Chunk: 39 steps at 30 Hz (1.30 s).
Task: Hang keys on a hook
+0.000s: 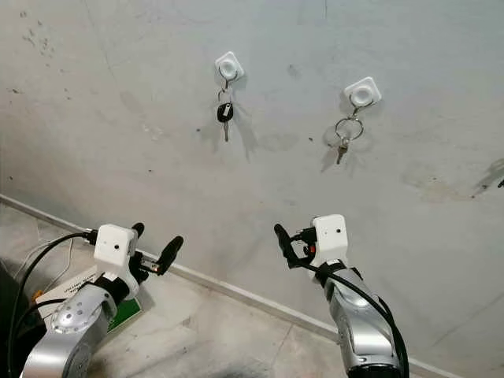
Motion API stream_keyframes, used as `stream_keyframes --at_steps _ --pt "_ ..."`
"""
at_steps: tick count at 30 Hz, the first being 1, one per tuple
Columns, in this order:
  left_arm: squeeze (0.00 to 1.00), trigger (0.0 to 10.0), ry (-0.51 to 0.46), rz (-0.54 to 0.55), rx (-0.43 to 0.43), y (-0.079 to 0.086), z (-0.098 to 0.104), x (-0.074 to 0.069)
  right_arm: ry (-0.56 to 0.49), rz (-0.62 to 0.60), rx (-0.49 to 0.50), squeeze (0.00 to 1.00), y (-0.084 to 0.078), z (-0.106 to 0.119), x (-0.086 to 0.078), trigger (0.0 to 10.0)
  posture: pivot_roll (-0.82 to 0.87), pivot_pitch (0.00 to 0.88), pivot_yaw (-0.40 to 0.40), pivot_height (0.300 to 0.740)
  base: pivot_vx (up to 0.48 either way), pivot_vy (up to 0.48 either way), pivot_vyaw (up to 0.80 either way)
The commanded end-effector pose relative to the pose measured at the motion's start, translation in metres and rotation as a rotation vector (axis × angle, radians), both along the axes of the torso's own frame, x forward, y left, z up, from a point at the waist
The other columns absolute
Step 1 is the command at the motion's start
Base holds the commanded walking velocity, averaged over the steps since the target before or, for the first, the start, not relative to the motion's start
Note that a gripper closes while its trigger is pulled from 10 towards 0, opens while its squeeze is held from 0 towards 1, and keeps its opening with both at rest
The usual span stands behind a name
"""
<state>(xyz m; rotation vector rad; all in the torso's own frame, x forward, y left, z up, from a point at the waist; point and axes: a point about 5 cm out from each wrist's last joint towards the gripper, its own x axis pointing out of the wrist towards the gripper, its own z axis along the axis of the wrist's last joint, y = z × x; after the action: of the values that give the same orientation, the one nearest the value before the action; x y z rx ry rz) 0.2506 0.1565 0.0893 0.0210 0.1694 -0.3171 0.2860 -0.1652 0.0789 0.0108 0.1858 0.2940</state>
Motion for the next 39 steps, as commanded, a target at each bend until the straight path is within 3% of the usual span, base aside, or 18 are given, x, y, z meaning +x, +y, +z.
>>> stream_keyframes --at_steps 1,13,39 --pt "0.0 10.0 0.012 0.004 0.006 0.002 -0.002 0.0 -0.006 -0.005 0.01 0.0 0.001 0.005 0.003 10.0 0.03 0.001 0.043 0.74 0.0 0.0 0.0" --pt "0.0 10.0 0.007 0.011 -0.003 0.002 -0.002 0.003 0.011 0.01 0.008 0.0 0.006 0.005 0.003 10.0 0.03 0.007 0.039 0.74 0.0 0.074 0.0" --pt "0.0 10.0 -0.003 -0.02 0.009 -0.002 0.0 0.004 0.004 0.009 0.015 0.0 0.01 0.009 0.01 10.0 0.04 0.0 0.046 0.74 0.0 0.468 0.0"
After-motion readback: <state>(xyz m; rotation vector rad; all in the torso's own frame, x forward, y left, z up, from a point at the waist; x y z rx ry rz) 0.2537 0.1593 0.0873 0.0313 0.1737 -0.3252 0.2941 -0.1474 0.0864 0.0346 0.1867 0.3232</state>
